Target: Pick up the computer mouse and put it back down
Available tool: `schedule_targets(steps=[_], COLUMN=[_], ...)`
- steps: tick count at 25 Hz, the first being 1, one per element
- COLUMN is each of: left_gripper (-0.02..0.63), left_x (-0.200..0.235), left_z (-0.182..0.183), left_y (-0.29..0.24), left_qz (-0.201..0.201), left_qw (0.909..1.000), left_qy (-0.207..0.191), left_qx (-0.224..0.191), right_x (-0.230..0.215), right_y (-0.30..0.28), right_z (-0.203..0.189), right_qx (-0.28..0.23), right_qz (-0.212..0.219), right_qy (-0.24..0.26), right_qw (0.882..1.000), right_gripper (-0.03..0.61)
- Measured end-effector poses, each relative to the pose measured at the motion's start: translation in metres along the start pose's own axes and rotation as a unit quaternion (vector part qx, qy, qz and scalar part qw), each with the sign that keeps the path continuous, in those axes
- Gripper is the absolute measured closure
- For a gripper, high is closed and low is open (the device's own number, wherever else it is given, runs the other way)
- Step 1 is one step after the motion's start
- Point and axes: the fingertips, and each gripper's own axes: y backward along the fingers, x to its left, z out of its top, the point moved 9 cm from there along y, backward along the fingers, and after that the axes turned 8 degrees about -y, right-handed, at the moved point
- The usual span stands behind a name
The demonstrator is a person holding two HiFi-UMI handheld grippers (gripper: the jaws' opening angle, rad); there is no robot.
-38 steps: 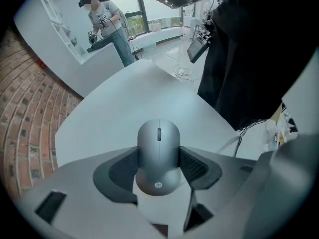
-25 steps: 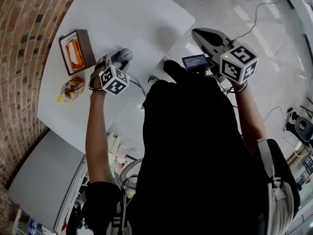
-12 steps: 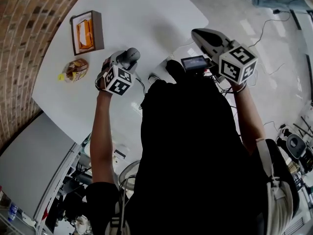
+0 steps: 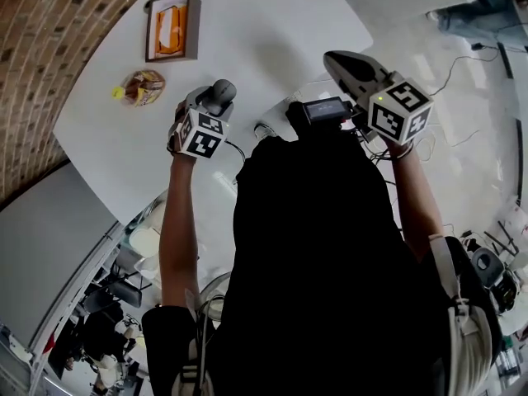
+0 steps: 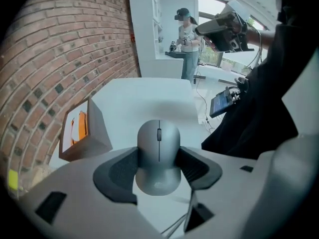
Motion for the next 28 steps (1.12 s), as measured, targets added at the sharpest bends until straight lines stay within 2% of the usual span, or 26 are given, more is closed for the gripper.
schedule_targets(steps=[5, 9, 13, 15, 20, 24, 28], left_gripper=[0.336, 0.336, 0.336, 0.336, 0.337, 0.336, 0.336], left_x=[-0.006, -0.010, -0.015, -0.018, -0.025, -0.030, -0.035], left_z=[-0.027, -0.050, -0.067, -0.072, -0.075, -0.072, -0.067], left_y=[0.016, 0.026, 0.046, 0.057, 0.090, 0.116, 0.140], left_qz=[0.013, 0.020, 0.024, 0.024, 0.006, -0.011, -0.037], left_qw=[0.9984, 0.9935, 0.9849, 0.9773, 0.9454, 0.9168, 0.8803], left_qy=[0.056, 0.112, 0.169, 0.202, 0.289, 0.329, 0.366], left_qx=[0.002, -0.002, -0.031, -0.058, -0.151, -0.226, -0.300], right_x=[0.024, 0.041, 0.059, 0.068, 0.088, 0.101, 0.111], right_y=[-0.011, -0.021, -0.029, -0.033, -0.044, -0.052, -0.055], right_z=[-0.008, -0.014, -0.023, -0.028, -0.037, -0.042, -0.046], right_qx=[0.006, 0.011, 0.015, 0.017, 0.028, 0.035, 0.038], right_qz=[0.016, 0.027, 0.036, 0.042, 0.055, 0.067, 0.076], right_qy=[0.009, 0.018, 0.025, 0.029, 0.035, 0.040, 0.044], right_qw=[1.000, 0.999, 0.999, 0.999, 0.997, 0.996, 0.995], right_gripper=[0.561, 0.561, 0.562, 0.562, 0.563, 0.561, 0.562])
